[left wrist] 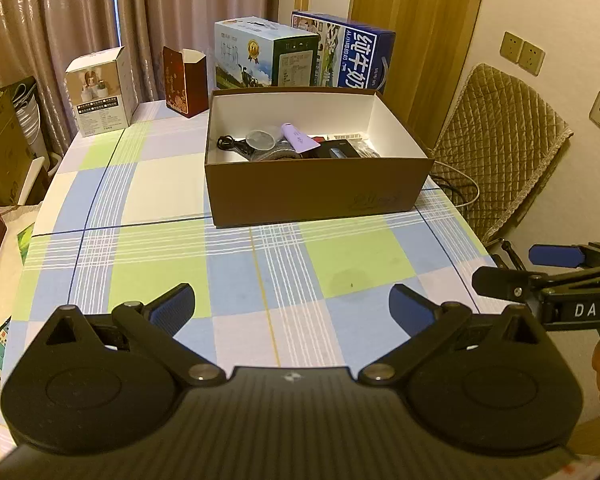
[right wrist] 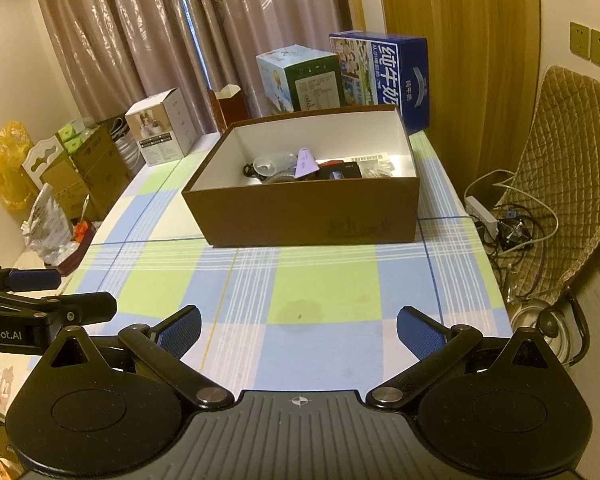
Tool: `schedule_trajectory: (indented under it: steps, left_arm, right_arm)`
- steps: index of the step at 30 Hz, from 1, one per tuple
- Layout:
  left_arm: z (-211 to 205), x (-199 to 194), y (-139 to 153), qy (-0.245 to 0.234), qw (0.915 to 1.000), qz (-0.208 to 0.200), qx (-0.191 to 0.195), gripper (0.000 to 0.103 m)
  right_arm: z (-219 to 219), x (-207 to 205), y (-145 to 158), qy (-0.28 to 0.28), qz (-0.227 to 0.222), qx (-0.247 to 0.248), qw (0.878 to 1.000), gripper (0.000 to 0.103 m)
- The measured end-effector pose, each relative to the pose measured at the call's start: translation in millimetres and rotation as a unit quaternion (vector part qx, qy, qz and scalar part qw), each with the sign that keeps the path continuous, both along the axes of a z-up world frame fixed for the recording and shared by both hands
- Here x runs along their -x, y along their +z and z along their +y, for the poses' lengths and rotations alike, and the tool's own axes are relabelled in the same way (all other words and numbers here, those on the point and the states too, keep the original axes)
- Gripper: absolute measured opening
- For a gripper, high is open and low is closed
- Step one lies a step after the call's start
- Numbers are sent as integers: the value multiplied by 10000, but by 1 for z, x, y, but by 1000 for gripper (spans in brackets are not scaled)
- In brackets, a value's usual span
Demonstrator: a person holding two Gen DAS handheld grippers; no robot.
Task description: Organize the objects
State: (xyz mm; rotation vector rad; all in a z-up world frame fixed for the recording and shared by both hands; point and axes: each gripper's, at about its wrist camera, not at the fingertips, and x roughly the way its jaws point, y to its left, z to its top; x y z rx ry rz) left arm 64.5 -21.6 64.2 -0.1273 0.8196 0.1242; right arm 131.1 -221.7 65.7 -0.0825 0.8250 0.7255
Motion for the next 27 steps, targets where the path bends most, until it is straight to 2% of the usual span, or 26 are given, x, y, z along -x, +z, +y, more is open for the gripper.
schedule_trajectory:
  steps: [27]
  left_arm:
    - [-2,-20,-2,-9,10000,8,-6,102]
  right_arm:
    - [3,-12,-1,11,9,26,10000,101]
